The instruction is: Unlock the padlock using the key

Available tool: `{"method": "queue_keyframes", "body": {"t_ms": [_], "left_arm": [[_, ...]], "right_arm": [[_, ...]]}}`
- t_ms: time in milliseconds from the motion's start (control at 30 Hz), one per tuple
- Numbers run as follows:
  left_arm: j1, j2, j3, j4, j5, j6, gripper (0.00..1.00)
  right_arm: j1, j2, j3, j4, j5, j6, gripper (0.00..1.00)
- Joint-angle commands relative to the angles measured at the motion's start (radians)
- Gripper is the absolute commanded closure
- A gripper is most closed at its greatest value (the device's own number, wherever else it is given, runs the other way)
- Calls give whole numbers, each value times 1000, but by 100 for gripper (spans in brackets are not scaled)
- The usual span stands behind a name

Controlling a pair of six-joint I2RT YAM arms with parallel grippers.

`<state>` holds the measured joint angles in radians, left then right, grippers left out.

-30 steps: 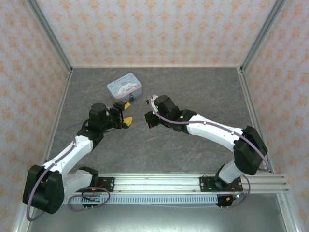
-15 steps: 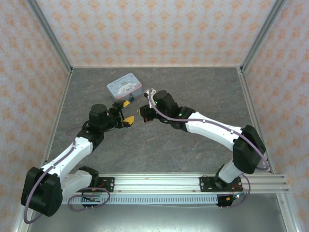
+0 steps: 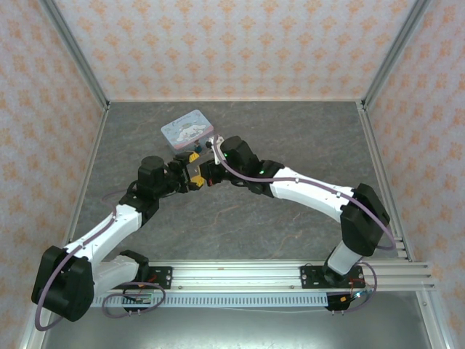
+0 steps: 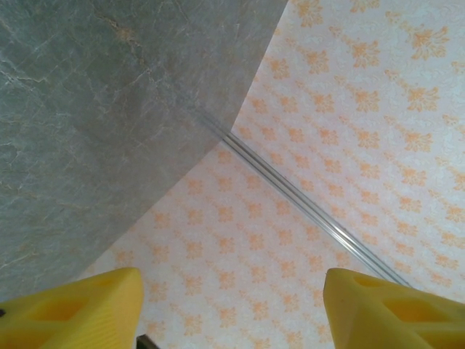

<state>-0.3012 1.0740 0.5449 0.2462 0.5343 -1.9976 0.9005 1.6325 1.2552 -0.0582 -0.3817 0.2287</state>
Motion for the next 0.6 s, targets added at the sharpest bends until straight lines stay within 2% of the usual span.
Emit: {"method": "queue_keyframes", "body": {"t_ms": [0, 433, 567], "left_arm": [[-6, 1, 32, 36, -24, -17, 36], [-7, -10, 18, 27, -33, -11, 55], [-7, -13, 21, 18, -34, -4, 57]], "right_arm": [[3, -11, 11, 38, -13, 20, 100], [3, -51, -52, 45, 21, 40, 100], [3, -57, -56, 49, 27, 43, 100]]}}
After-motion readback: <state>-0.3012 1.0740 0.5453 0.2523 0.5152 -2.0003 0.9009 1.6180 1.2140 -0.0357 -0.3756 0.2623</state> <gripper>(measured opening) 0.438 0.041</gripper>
